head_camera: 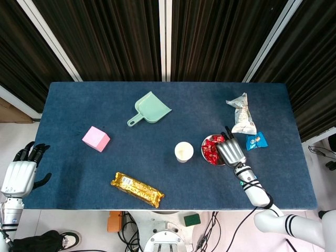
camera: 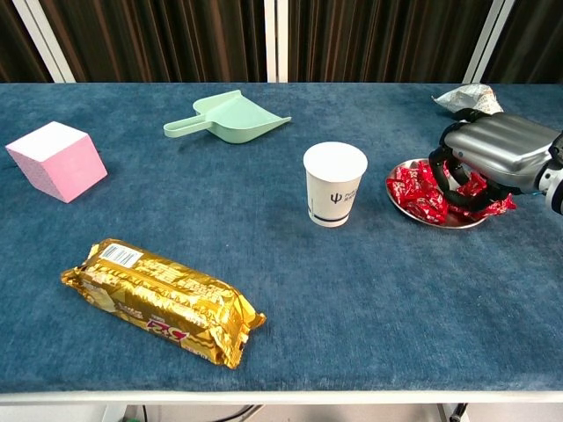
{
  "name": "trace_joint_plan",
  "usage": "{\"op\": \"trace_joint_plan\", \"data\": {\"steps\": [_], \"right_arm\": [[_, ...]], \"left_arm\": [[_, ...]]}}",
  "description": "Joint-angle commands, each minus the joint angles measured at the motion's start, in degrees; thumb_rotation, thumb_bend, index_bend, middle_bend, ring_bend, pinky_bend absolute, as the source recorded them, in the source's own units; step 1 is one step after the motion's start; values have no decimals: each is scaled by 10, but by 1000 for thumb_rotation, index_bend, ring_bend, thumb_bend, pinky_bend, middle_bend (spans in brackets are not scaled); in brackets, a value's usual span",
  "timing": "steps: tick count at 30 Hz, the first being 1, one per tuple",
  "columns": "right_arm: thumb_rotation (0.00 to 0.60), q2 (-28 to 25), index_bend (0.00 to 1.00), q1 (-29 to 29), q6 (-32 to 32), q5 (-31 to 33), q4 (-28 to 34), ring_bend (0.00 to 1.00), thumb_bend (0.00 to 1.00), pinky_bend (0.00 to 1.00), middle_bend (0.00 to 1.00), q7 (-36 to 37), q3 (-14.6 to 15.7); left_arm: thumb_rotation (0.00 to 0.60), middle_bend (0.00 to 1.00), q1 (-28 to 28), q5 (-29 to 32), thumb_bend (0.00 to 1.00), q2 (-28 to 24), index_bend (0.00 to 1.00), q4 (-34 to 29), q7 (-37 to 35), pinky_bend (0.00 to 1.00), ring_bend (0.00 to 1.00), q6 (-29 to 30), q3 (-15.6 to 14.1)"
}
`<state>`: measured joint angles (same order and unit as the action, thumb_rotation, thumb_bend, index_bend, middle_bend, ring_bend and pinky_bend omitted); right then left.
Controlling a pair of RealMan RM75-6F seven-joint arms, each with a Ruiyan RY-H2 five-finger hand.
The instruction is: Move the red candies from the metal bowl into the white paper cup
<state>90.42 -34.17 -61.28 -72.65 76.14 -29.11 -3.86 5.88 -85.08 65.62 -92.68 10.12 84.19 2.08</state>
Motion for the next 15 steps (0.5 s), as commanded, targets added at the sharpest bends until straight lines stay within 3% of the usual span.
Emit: {"op": "trace_joint_plan", "data": {"steps": [1, 15], "right_arm": [[600, -2, 876, 1, -2, -2, 2, 184, 553, 0, 724, 2, -2], [600, -54, 890, 1, -16, -6, 82, 185, 568, 0, 734, 13, -31]], "left_arm": [[600, 155, 0, 0, 185, 0, 172, 0, 0, 203, 57, 0, 0], [600, 155, 1, 1, 185, 1, 172, 0, 2, 203, 57, -2, 0]]}}
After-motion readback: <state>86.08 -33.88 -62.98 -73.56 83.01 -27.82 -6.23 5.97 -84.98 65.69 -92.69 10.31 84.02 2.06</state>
